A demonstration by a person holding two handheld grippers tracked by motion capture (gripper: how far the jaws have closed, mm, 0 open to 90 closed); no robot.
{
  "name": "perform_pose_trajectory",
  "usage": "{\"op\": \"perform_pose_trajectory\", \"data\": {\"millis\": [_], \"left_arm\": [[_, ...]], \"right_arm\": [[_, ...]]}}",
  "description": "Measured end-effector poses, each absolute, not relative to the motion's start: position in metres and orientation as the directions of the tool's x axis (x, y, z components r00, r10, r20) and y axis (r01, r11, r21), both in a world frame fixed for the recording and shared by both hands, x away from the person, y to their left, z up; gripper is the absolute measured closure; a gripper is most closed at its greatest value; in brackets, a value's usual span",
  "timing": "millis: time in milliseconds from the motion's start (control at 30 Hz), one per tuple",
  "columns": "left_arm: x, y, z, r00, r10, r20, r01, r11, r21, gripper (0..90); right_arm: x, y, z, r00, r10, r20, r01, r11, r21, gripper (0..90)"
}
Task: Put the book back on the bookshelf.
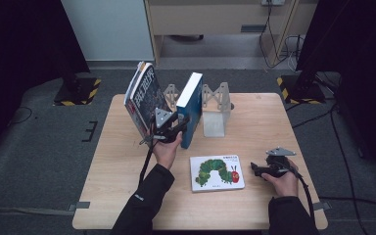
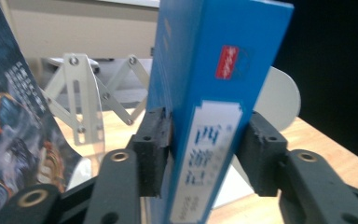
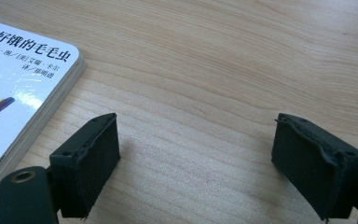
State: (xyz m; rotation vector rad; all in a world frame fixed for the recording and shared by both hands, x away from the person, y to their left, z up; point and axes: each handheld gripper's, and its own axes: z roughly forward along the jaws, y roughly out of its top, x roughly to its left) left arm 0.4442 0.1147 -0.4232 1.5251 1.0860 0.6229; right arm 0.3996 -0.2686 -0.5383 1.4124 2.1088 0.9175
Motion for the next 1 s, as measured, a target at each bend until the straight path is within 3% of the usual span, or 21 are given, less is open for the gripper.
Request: {"op": "perform_pose_trajectory", "data": {"millis": [300,567,1000], "left_arm": [[0.450,0.105,-0.417,0.421,0.897,-0.136,0.309,-0.001,0.951,56.7],[0.463,0.095,-0.415,0.412,0.897,-0.163,0.315,0.028,0.949,56.2],[0.452,0.094,-0.425,0.464,0.874,-0.146,0.298,0.001,0.955,54.6]], "right_arm": [[0.400,-0.269,-0.538,-0.386,0.923,0.002,0.632,0.262,0.729,15.0],[0.400,-0.269,-0.538,-0.389,0.921,0.003,0.633,0.265,0.728,14.9],[0.400,-0.269,-0.538,-0.387,0.922,0.003,0.633,0.264,0.728,14.8]]}}
